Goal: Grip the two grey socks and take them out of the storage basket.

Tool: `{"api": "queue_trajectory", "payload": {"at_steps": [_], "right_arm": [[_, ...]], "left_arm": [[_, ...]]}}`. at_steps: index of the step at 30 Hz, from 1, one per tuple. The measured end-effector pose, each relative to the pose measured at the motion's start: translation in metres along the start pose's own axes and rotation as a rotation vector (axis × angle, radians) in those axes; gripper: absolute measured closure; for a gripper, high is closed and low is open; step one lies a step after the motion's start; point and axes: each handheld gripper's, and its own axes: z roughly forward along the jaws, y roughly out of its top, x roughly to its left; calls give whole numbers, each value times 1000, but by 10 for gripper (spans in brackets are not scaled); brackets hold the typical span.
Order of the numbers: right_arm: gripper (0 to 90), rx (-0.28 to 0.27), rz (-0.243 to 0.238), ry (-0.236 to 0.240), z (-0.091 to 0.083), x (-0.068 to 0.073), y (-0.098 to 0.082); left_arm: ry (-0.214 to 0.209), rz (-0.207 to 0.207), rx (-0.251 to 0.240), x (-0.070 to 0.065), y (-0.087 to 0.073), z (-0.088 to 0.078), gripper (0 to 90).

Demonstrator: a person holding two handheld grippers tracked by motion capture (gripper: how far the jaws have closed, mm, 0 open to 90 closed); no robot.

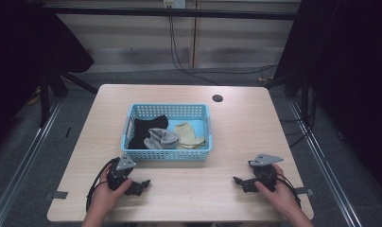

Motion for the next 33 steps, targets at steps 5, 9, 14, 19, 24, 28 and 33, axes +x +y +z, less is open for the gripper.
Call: {"api": "queue_trajectory", "payload": {"at_steps": [5, 9, 14, 19, 24, 28, 33], "right_arm": [[97, -1, 1, 0, 0, 0, 0], [97, 0, 1, -1, 0, 0, 0], [97, -2, -4, 0, 0, 0, 0], [97, -3, -6, 0, 0, 0, 0], [97, -3, -4, 1, 0, 0, 0], [97, -1, -1, 0, 0, 0, 0], [97, -1, -2, 1, 0, 0, 0]], "left_arm": [[1, 0, -1, 0, 0, 0, 0], [3, -2, -2, 0, 0, 0, 0], [8, -11, 35, -2, 4, 0, 0], [-3, -8, 94, -4, 9, -2, 12], [0, -18, 158, -5, 16, -10, 185], [-31, -30, 228, -3, 21, -15, 182], [-43, -49, 259, -2, 29, -24, 184]]}}
